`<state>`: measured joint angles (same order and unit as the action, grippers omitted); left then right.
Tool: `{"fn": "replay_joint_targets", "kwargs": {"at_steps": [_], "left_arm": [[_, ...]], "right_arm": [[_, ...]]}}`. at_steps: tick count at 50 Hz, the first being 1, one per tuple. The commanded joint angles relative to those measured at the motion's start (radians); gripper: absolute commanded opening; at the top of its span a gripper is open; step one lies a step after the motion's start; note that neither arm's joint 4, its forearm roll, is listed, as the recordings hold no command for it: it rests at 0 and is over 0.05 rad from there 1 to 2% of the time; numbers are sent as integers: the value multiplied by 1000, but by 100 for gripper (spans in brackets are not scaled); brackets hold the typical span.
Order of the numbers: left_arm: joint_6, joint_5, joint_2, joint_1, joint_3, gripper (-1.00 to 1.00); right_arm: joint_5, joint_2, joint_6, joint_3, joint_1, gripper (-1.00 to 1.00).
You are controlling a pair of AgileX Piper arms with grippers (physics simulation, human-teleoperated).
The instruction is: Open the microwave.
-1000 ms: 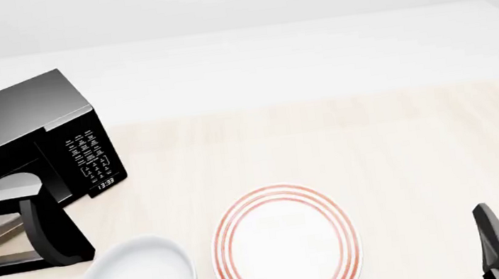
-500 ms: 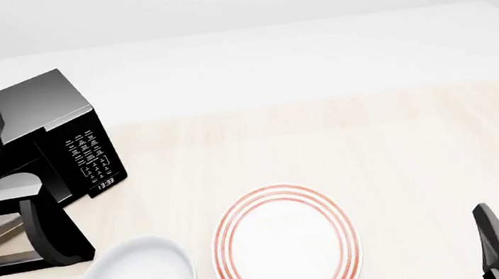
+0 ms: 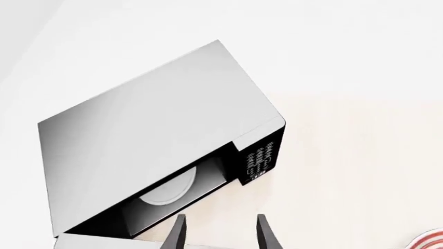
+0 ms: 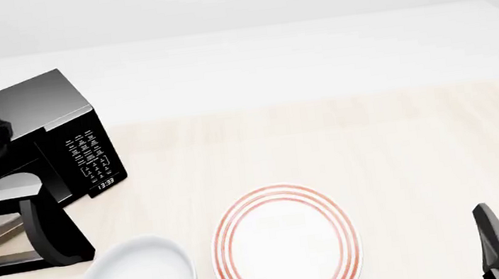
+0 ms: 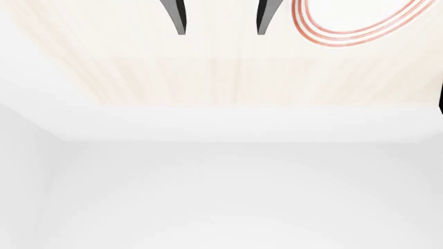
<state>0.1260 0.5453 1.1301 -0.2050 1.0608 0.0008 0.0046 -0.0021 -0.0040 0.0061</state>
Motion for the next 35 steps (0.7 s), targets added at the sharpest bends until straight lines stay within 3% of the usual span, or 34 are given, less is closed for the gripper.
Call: {"fn": "replay_joint_targets", "kwargs": {"at_steps": [1, 35], "left_arm": [[24, 34, 82, -35, 51, 100], [81, -51, 298, -114, 56, 100]], "right_arm": [[0, 0, 0, 0, 0, 100], [0, 0, 0, 0, 0, 100]]}}
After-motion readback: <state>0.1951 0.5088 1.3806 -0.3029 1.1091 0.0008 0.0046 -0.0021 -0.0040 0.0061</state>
